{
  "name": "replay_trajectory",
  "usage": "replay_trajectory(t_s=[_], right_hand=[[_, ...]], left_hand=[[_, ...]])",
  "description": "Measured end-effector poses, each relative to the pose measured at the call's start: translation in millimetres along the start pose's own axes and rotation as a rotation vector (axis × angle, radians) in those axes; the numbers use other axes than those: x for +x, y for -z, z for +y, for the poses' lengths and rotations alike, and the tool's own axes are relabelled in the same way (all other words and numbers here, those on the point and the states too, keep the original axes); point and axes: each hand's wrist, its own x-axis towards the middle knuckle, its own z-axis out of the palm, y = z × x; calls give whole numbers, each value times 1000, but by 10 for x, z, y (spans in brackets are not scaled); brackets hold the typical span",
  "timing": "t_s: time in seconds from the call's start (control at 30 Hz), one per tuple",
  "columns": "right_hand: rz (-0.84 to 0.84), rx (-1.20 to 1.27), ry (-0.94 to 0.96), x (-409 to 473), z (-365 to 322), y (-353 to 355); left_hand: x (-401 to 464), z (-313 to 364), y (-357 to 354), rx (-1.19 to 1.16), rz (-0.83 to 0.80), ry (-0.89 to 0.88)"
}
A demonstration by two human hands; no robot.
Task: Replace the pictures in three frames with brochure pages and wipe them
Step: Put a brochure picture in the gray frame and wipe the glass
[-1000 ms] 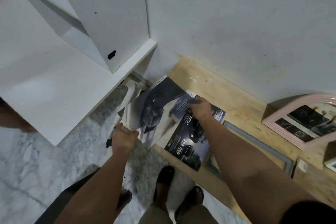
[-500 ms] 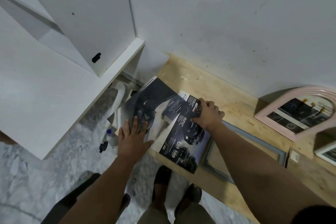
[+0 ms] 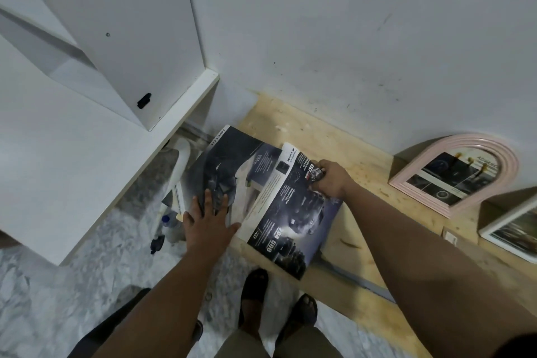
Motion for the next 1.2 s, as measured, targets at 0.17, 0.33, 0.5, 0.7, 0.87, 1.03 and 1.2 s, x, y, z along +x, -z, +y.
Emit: replay_trajectory(t_s=[0.17,0.33,0.5,0.7,0.87,1.03,1.2], right_hand=[[-95,192,-29,-262,55,468],[-138,426,-94,-566,208,815],[-146,754,-118,-886,514,1007],[-38,1045,-146,-1291,1121,1029],[319,1062,-301,-1578,1625,900],[437,954,-402,-1736,2033,738],[410,993,-405,-1776,2351,577]], left_hand=[[-24,21,115,-2,-39,-3],[-62,36,182,30,32,-34],[-42,293,344,-75,259,-180],[-81,1206,733,-1158,-280,-165],[-118,1921,806,-1583,-577,-85],[-122,2333,653,-1287,-378,-163],[-132,2434,450,-1008,-243,-178]])
